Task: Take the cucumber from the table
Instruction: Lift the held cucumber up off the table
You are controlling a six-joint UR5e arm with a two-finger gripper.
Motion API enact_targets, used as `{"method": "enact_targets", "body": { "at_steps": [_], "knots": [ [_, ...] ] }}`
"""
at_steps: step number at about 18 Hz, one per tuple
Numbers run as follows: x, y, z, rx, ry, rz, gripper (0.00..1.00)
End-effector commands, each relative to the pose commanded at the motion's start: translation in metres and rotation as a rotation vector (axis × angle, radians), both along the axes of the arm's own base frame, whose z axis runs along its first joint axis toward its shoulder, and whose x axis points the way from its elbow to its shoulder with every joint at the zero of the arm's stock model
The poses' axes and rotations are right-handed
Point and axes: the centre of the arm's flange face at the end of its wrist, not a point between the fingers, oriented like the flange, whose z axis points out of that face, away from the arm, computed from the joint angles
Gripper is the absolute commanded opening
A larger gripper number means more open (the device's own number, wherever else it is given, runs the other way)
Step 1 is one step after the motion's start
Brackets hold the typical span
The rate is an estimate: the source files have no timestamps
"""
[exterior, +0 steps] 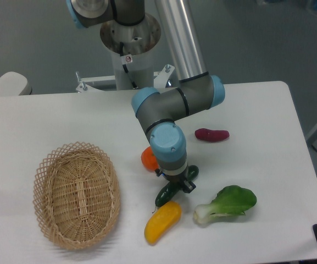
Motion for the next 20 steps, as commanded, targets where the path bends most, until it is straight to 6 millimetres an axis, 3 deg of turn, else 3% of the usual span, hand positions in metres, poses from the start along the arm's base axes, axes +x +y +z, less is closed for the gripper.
{"method": "enact_targets", "body": {
  "at_steps": [5,10,16,20],
  "knots": [
    [-0.006,-0.007,0.033,0.005,0.02,-0.115,0.21],
    [-0.034,-0.03,0.096,-0.002,-0.006,-0.117,0.21],
    [-0.064,-0.027,0.171,0.092,-0.071,-0.082,0.21],
    [-0.072,-0.026,0.198,0.157,-0.079,-0.022,0.22]
  ]
}}
